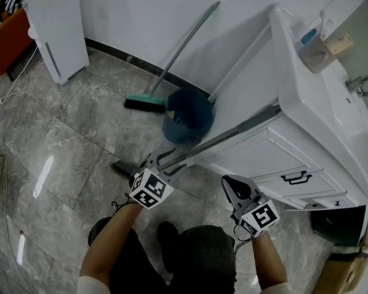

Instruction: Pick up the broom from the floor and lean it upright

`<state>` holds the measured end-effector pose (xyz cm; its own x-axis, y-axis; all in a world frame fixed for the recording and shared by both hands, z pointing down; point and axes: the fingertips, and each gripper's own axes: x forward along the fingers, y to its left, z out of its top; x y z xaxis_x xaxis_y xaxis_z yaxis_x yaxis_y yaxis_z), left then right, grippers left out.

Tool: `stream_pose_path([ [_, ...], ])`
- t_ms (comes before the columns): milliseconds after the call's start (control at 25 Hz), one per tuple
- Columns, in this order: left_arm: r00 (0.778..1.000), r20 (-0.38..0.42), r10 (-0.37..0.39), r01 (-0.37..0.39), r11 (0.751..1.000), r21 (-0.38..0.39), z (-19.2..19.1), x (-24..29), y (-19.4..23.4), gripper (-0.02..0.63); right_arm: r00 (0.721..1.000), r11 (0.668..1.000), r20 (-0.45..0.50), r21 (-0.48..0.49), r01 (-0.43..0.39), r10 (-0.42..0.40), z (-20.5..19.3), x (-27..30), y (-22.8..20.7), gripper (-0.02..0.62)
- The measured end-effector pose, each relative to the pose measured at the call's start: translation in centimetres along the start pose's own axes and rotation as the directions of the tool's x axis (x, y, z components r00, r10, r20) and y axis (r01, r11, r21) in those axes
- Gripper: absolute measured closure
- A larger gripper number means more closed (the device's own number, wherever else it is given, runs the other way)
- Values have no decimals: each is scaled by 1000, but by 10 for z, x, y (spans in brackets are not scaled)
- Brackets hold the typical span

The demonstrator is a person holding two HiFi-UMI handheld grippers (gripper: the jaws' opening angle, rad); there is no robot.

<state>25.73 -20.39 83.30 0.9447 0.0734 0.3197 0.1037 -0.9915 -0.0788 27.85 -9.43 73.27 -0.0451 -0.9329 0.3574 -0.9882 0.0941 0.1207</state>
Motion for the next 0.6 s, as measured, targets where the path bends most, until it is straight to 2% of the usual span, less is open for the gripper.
stream_pose_path([
  [360,999,15,-34,34,999,-12,-12,-20,-7,380,998,998,-1,21,-60,60,-14,33,16,594],
  [600,998,69,-7,11,999,-52,-12,-42,-5,380,996,993,7,72,-94,94,-16,56,22,594],
])
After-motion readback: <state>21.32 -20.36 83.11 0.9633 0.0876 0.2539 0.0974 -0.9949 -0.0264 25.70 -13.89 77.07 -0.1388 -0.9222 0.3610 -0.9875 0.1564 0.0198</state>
